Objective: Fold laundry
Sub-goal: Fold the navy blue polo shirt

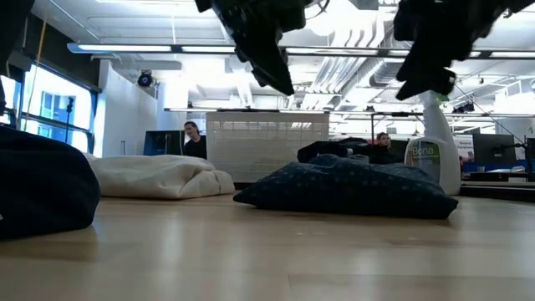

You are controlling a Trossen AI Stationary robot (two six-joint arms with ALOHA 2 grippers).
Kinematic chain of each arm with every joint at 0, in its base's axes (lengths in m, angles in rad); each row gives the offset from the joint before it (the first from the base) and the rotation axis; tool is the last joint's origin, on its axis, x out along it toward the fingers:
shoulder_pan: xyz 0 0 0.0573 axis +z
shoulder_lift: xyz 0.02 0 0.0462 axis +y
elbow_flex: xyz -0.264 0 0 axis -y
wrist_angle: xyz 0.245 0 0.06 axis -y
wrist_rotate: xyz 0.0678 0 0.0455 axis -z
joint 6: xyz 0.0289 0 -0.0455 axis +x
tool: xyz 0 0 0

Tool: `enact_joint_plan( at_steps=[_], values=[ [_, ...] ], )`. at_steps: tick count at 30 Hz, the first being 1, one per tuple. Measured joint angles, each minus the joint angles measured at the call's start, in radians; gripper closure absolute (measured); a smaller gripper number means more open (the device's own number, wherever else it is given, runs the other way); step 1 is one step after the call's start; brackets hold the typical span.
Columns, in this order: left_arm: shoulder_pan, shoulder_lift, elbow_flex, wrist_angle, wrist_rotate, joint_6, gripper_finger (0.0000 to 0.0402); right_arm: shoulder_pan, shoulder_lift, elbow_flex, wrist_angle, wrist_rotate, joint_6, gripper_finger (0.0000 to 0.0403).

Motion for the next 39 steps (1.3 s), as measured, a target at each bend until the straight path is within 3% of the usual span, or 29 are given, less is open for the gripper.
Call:
enact_joint_plan(
  at_steps=[3,8,14,20,25,29,35,39],
  values=[
    [0.002,-0.007,-0.056,0.042,0.053,0.002,0.0286,0.135,0.062,-0.023,0.079,0.041,0.17,0.0222],
    [0.015,-0.038,-0.22,0.162,0.067,-0.016,0.0286,0.284,0.218,-0.025,0.219,0.213,0.41,0.0222],
    [0.002,-0.057,-0.296,0.185,0.208,-0.041,0.0287,0.324,0.351,0.016,0.366,0.202,0.538,0.0222],
    [-0.037,-0.134,-0.295,0.173,0.172,-0.005,0.0287,0.351,0.483,0.216,0.222,0.178,0.411,0.0222],
    [-0.039,-0.21,-0.294,0.125,0.109,-0.009,0.0287,0.353,0.605,0.316,0.22,0.182,0.224,0.0222],
    [-0.038,-0.251,-0.294,0.07,0.077,-0.039,0.0287,0.344,0.696,0.35,0.208,0.19,0.038,0.0222],
    [-0.051,-0.261,-0.295,-0.021,0.054,-0.061,0.0287,0.317,0.777,0.376,0.221,0.206,-0.101,0.0221],
    [-0.066,-0.26,-0.311,0.007,0.055,-0.029,0.0287,0.332,0.797,0.377,0.172,0.209,-0.138,0.0221]
  ],
)
